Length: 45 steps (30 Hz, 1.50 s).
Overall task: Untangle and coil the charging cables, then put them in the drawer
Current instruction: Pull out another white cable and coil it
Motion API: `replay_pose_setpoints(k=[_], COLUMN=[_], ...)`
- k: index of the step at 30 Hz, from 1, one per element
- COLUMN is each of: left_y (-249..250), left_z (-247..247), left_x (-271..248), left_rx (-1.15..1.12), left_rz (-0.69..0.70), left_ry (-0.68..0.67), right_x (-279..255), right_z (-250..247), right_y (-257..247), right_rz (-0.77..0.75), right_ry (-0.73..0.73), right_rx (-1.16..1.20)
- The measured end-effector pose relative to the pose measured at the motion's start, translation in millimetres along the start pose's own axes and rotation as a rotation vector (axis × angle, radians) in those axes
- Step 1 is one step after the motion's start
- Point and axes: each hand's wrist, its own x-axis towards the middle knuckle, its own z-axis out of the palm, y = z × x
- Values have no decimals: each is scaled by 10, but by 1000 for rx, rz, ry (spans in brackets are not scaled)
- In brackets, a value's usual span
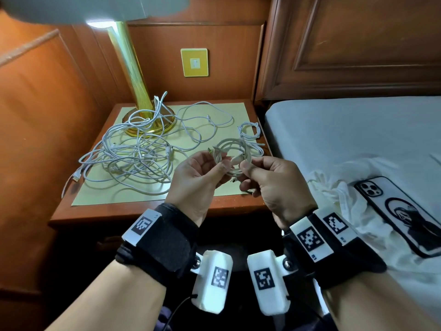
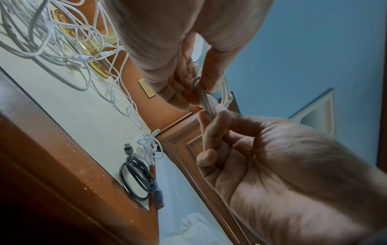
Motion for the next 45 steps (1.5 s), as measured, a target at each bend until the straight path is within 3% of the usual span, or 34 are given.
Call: replay_pose_setpoints(k=[3,9,19,25,30,37,42,45], left_y=[-5,-2,-5,-18,-84,4,-17,21], left_z=[8,63,43,105,183,77,92,83], left_x=[15,-20,-48,-17,-60,-43,-16,-34], left_rx=[112,277,224,114,104,229,60,-44], left_rz=[46,139,69,16,18,22,-26,-60], left_ry=[-9,32,21,125,197,65,116,69], right_x=[-9,-25,-18,23,4,49,84,56], right_z=[2,-3,38,40,93,11,26,18], right_y=[-3,27,9,-28,17,0,15,-30], right_rz=[-26,-323,-351,-182,-188,-188,-69,64], right_ry=[31,227,30,-29,-13,-88,-150,-178], right_rx=[-38,-340,-452,-340,-413,-365,-135,113])
